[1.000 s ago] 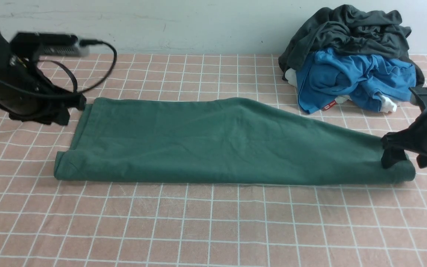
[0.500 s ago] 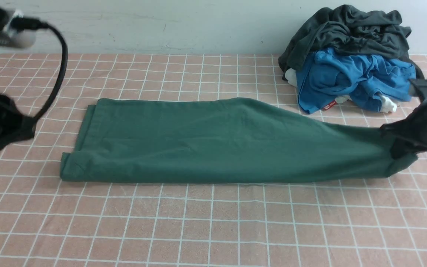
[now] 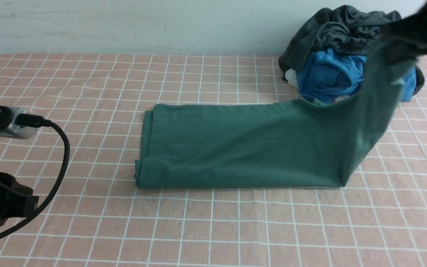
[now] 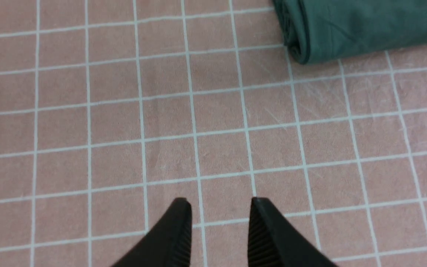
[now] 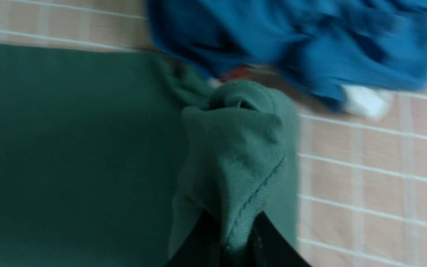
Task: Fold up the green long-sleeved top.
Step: Use the right arm to drag the right edge of the fabric to the left and folds it over the left edge
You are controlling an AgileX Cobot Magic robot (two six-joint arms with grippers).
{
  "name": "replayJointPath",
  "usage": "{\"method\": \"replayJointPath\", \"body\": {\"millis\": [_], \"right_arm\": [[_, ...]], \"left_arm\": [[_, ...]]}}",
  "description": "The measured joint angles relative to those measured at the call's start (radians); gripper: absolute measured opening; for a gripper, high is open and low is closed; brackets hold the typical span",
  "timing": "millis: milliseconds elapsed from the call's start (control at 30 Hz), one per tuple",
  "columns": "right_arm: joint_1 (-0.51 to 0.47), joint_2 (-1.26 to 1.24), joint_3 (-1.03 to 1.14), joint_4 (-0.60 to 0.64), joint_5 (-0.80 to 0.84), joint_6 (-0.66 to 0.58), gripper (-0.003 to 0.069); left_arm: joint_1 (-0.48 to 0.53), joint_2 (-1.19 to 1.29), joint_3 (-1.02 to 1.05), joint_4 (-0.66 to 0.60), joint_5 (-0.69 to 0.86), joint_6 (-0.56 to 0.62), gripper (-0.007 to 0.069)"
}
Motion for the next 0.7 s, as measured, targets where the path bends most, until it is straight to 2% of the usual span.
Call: {"method": "replayJointPath", "body": {"millis": [33,200,333,400,500,633,700], "right_arm": [[0.089,0.018,-0.001,0.059,-0.067,-0.022,0.0028],[0.309,0.128,-0.003,0.214,-0.293,-0.110,0.0028],[0.431,0.253,-0.012,0.303,-0.423,-0.149,0.0046],[0.451,0.296,-0.030,0.326,-0.434,-0.153,0.0062],[0.497,0.404,-0.125,0.374,-0.439,-0.156,0.0178],[0.513,0.442,-0.227,0.369,-0.424,-0.156,0.0342],[0.513,0.440,-0.258,0.335,-0.408,-0.156,0.0379]], "left_arm": [[-0.009,0.000,0.000,-0.010,-0.010,0.000,0.0209],[-0.051,0.000,0.000,-0.017,-0.012,0.000,0.0209],[-0.078,0.000,0.000,-0.020,-0.012,0.000,0.0209],[-0.080,0.000,0.000,-0.020,-0.012,0.000,0.0209],[-0.080,0.000,0.000,-0.020,-0.012,0.000,0.0209],[-0.081,0.000,0.000,-0.020,-0.012,0.001,0.0209],[-0.081,0.000,0.000,-0.020,-0.011,0.003,0.0209]]}}
